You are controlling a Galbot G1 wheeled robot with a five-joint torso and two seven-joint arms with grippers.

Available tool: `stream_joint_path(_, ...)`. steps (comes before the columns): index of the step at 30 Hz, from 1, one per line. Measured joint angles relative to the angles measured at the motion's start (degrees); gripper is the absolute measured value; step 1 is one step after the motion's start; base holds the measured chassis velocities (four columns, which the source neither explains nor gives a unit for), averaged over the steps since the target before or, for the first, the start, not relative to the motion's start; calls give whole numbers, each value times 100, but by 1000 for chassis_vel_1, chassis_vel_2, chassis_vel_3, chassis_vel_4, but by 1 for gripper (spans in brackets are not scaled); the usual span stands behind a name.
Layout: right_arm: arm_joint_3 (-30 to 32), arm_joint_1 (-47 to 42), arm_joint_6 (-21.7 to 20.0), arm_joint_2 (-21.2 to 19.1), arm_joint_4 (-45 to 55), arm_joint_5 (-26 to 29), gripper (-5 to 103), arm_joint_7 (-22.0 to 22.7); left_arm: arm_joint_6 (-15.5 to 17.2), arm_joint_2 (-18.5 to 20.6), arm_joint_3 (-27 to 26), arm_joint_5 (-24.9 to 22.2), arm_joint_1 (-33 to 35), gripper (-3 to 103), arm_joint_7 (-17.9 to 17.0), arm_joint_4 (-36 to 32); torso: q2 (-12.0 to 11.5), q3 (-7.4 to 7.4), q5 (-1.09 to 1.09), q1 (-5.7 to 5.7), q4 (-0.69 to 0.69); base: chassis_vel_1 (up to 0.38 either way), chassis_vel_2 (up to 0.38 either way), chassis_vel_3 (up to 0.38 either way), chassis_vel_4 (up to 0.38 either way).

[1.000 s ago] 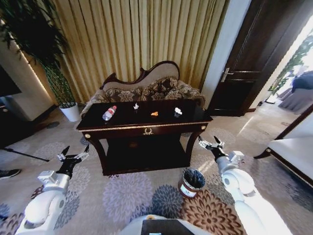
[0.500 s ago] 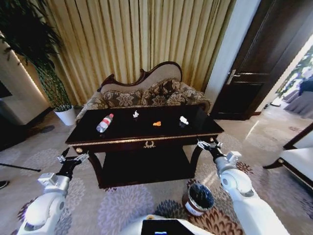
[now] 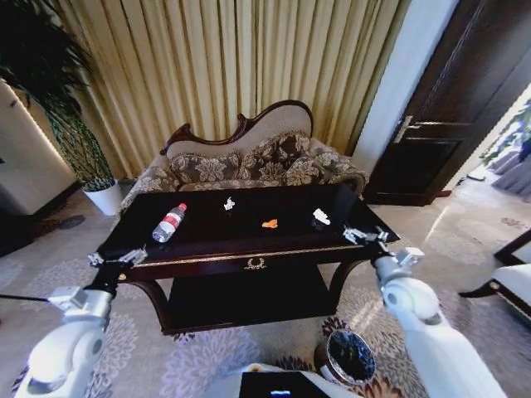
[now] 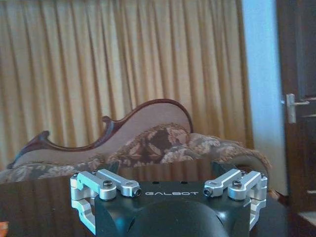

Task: Move to the front of the table and place the trash on the table into the trash bin.

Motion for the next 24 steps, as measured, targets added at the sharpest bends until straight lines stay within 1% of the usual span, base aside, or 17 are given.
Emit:
stream_joint_path(1,-93,141,-94,-121,-2,98,100,0,57,75,-12,-50,-38,100,-55,-32,0,0,0,0,-2,64,-66,-40,55)
stream_joint_path(2,-234,320,-177,-233,-48,185,100,0,110,149,-22,-109,-72,100,-108,-52,0,1,-2,0,-1,5,-66,-40,21)
stream_joint_path(4,-311,402,-200,-285,-80,219,100,0,136,186,-27,-139,-87,100,-133,-55,0,1,-2,0,0,3,-33,-20,11)
stream_joint_path(6,-715,811,-329,-515,-317,325,100,0,184,315,-48,-208,-111,100,-183,-35,-5,4,1,6,0,0,0,0,0)
stream_joint_path(7,-715,811,-329,-515,-317,325,100,0,184,315,-48,-208,-111,100,-183,-35,-5,4,1,6,0,0,0,0,0)
stream_joint_path(9,-1396,1491,-510,-733,-766,359,100,-2,188,390,-93,-223,-93,100,-185,56,-8,6,-5,12,0,0,0,0,0)
stream_joint_path(10,-1756,1887,-572,-798,-1041,364,100,-2,187,394,-105,-224,-73,100,-187,86,-8,6,1,12,2,0,0,0,0)
stream_joint_path(11,-1756,1887,-572,-798,-1041,364,100,-2,187,394,-105,-224,-73,100,-187,86,-8,6,1,12,2,0,0,0,0)
stream_joint_path(12,-1961,2156,-612,-831,-1217,367,100,-2,185,386,-108,-224,-60,100,-179,90,-8,6,0,12,4,0,0,0,0)
stream_joint_path(13,-2353,2603,-704,-863,-1542,365,100,-3,182,334,-113,-219,-26,100,-178,87,-8,5,-7,10,5,0,0,0,0)
stream_joint_path(14,-2353,2603,-704,-863,-1542,365,100,-3,182,334,-113,-219,-26,100,-178,87,-8,5,-7,10,5,0,0,0,0)
stream_joint_path(15,-2507,2795,-760,-863,-1699,364,100,-2,182,307,-113,-214,-7,100,-181,85,-8,5,-1,9,4,0,0,0,0)
stream_joint_path(17,-2806,3199,-912,-864,-2022,356,100,-1,181,227,-100,-188,44,100,-178,39,-6,4,-1,8,3,0,0,0,0)
stream_joint_path(18,-2806,3199,-912,-864,-2022,356,100,-1,181,227,-100,-188,44,100,-178,39,-6,4,-1,8,3,0,0,0,0)
stream_joint_path(20,-2900,3316,-1144,-901,-2109,337,100,-2,180,156,-96,-171,82,100,-178,1,-6,4,-1,8,1,0,0,0,0)
stream_joint_path(22,-2913,3319,-1209,-913,-2117,309,100,-2,180,138,-93,-166,87,100,-178,-6,-6,4,-1,8,-2,0,0,0,0)
stream_joint_path(24,-2947,3334,-1386,-912,-2147,274,100,-2,181,105,-76,-158,92,100,-178,-32,-6,4,-2,8,-2,0,0,0,0)
